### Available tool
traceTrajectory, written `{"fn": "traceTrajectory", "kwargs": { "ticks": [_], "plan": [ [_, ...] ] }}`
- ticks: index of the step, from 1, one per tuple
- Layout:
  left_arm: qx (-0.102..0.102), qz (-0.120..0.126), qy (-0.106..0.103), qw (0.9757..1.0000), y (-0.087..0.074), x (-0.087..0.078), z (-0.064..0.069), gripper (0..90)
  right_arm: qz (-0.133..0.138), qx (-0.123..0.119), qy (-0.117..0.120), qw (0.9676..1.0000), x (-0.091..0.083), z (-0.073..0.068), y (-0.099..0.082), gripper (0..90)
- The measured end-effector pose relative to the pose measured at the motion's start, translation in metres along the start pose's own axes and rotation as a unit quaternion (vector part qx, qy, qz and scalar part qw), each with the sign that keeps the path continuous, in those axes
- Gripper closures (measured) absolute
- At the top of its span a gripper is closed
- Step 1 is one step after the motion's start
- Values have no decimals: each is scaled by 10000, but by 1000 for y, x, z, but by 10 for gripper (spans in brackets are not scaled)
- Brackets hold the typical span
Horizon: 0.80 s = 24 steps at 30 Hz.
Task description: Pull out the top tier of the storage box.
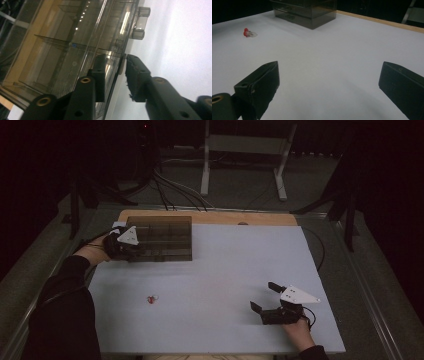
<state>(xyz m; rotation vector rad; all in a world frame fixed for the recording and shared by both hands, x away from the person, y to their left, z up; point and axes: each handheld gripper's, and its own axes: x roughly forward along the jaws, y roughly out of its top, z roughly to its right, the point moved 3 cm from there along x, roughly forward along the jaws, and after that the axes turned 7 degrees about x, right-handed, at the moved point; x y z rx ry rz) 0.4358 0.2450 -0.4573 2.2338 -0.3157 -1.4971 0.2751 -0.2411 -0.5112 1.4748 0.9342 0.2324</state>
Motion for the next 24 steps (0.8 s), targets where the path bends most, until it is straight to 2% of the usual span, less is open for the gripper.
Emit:
{"fn": "traceTrajectory", "kwargs": {
  "ticks": [1, 2, 5, 14, 17, 21, 24],
  "plan": [
    [-96, -24, -49, 9999, 0, 1, -1, 705, 0, -1, -1, 10000, 0, 0, 0, 30],
    [-108, -44, -104, 9999, 0, 1, -1, 706, 2, 0, -1, 10000, 0, 0, 0, 30],
    [-42, -130, -121, 9998, 1, 4, 0, 714, 3, 4, -7, 10000, 0, 0, 0, 30],
    [25, -98, -218, 9997, 2, 4, -2, 746, 5, 8, -9, 10000, -1, 0, 0, 30],
    [116, -77, -266, 9995, 2, 3, -2, 761, -1, 5, -11, 10000, 0, 0, 0, 30],
    [385, 38, -472, 9981, -1, 1, -2, 795, 14, -2, -16, 10000, -1, 1, 0, 30],
    [454, 95, -596, 9971, -2, 0, -1, 809, 13, 8, -24, 10000, -2, 1, 0, 30]
  ]
}}
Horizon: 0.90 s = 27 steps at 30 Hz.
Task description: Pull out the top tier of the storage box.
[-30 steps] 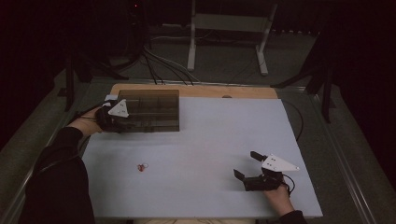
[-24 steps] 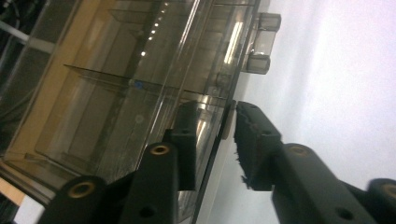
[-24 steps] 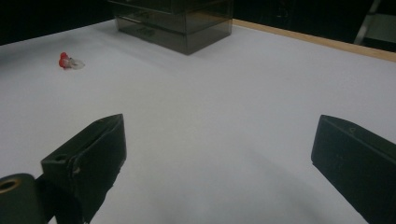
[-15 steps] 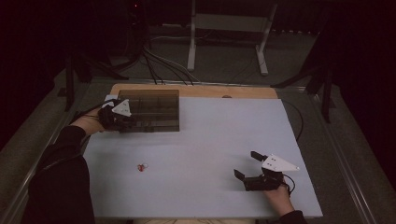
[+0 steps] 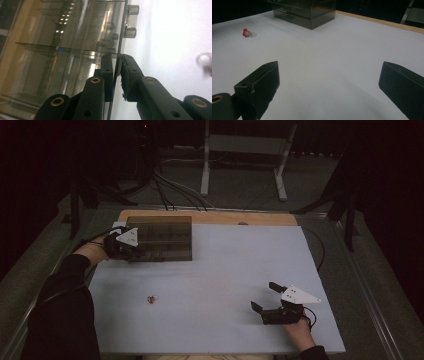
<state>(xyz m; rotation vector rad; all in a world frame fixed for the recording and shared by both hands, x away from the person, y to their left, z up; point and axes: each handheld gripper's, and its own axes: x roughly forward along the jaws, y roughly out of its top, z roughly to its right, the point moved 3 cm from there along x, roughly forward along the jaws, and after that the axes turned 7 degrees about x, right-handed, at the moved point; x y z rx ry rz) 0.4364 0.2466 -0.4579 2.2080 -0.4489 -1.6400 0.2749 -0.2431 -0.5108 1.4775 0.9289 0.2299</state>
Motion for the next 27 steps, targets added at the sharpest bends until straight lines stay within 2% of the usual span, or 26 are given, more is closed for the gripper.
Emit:
{"fn": "traceTrajectory", "kwargs": {
  "ticks": [9, 13, 21, 27],
  "plan": [
    [19, 69, -128, 9999, 0, -2, 6, 824, 5, -12, 0, 10000, 0, 0, 0, 30],
    [94, 122, -138, 9998, 0, -3, 11, 826, 8, -10, -3, 10000, 0, 0, 0, 30],
    [239, 184, -294, 9991, 0, -6, 19, 841, 9, -2, -5, 10000, 0, -1, 1, 30],
    [266, 192, -365, 9988, 1, -7, 23, 845, 9, -6, -7, 10000, 0, -1, 1, 30]
  ]
}}
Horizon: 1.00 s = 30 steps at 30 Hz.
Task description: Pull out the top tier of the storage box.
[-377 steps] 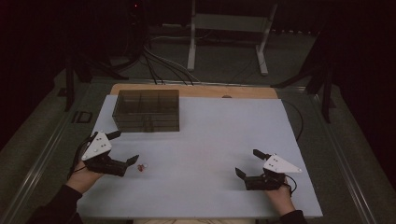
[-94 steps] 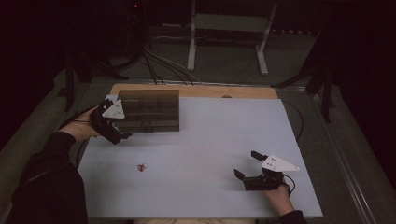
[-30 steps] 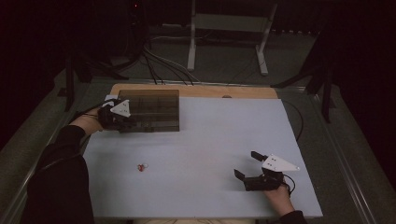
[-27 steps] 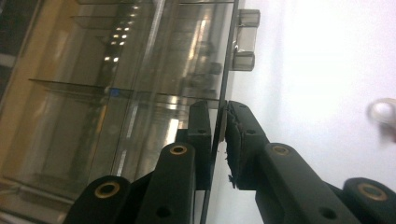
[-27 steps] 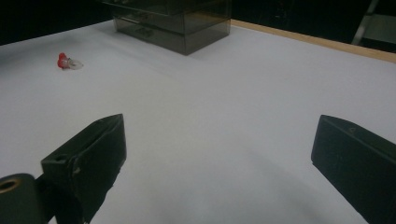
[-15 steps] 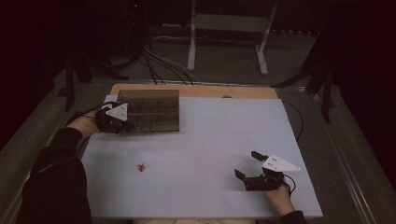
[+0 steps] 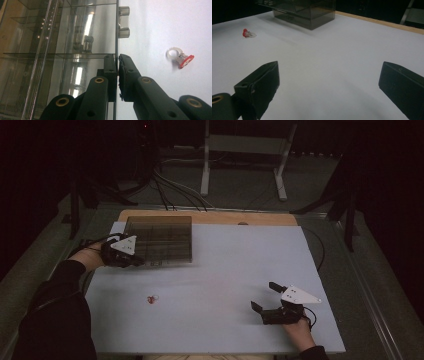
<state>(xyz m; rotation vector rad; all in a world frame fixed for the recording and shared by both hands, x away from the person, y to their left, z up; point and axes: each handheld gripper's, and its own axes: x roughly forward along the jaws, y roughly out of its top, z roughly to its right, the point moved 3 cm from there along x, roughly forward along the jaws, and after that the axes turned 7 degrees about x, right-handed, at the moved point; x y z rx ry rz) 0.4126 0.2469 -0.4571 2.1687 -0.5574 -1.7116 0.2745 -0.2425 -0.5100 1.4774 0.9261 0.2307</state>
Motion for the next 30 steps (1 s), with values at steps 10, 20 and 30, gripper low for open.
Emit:
{"fn": "traceTrajectory", "kwargs": {
  "ticks": [10, 20, 30],
  "plan": [
    [-31, 3, 7, 10000, -4, -2, 4, 840, -3, -2, 1, 10000, 0, 0, 0, 30],
    [-117, 66, -17, 9999, -5, -2, 4, 834, 3, -24, 9, 10000, 0, 0, 0, 30],
    [-387, 159, 117, 9991, 1, -8, 5, 731, -6, -24, 12, 10000, 0, -1, 0, 30]
  ]
}}
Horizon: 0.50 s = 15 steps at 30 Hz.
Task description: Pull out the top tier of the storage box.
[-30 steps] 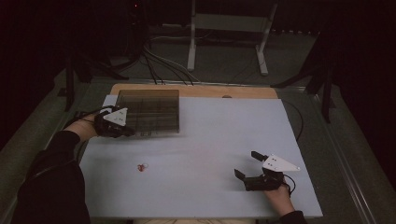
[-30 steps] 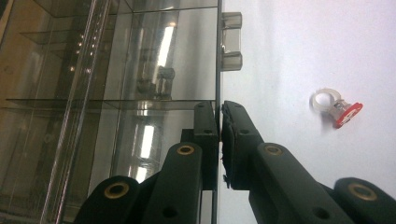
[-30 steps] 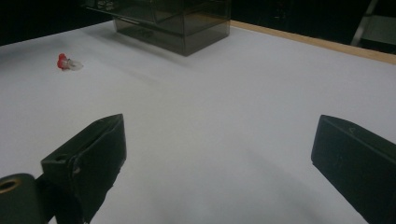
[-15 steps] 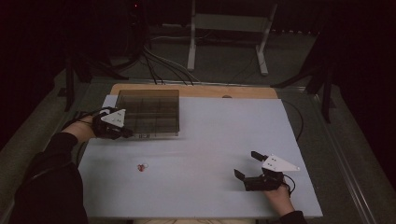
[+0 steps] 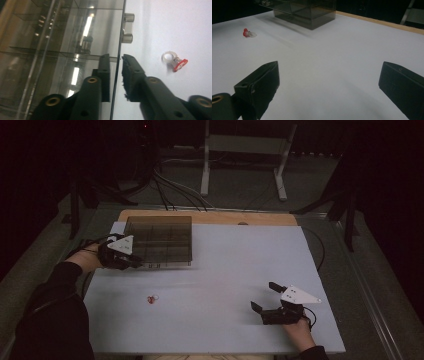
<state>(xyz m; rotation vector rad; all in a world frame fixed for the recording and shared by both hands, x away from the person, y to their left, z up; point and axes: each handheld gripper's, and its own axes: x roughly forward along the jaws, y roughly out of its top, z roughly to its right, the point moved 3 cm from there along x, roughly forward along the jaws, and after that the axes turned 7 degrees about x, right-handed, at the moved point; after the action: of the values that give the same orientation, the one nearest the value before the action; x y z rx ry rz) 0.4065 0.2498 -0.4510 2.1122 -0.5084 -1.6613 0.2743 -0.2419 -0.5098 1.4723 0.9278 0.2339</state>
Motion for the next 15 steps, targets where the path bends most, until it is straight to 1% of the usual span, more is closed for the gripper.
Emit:
{"fn": "traceTrajectory", "kwargs": {
  "ticks": [2, 4, 5, 6, 7, 8, 9, 10, 12, 13, 14, 15],
  "plan": [
    [-89, 141, 37, 9999, 4, -3, 0, 704, -3, -4, -2, 10000, 0, 0, 0, 30],
    [-264, 194, 91, 9994, 7, -5, 1, 647, -1, -1, -7, 10000, 0, 0, 0, 31],
    [-360, 211, 101, 9991, 8, -5, 1, 642, 0, -3, -10, 10000, 0, 0, 0, 30],
    [-475, 161, 180, 9986, 9, -5, 1, 606, 0, -4, -10, 10000, 0, 0, 0, 30],
    [-658, 108, 210, 9976, 10, -6, 0, 572, 0, -3, -11, 10000, 0, 0, 0, 30],
    [-842, 50, 312, 9959, 11, -7, 0, 565, 0, -5, -14, 10000, 0, 0, 0, 30],
    [-1007, -7, 532, 9935, 12, -7, 1, 540, 1, -3, -16, 10000, 0, 0, 0, 31],
    [-1219, -45, 705, 9900, 12, -9, 1, 491, 3, -3, -17, 10000, -1, 0, 0, 30],
    [-1623, 49, 800, 9835, 13, -11, 1, 437, 4, -3, -20, 10000, -1, 0, 0, 30],
    [-1763, 57, 849, 9807, 12, -12, 2, 366, 4, 0, -19, 10000, -1, 0, 0, 30],
    [-1842, 63, 894, 9788, 12, -12, 3, 291, -1, 5, -18, 10000, -1, 0, 0, 30],
    [-1830, 140, 817, 9796, 12, -12, 6, 222, -7, 8, -24, 10000, -1, 0, 0, 30]
  ]
}}
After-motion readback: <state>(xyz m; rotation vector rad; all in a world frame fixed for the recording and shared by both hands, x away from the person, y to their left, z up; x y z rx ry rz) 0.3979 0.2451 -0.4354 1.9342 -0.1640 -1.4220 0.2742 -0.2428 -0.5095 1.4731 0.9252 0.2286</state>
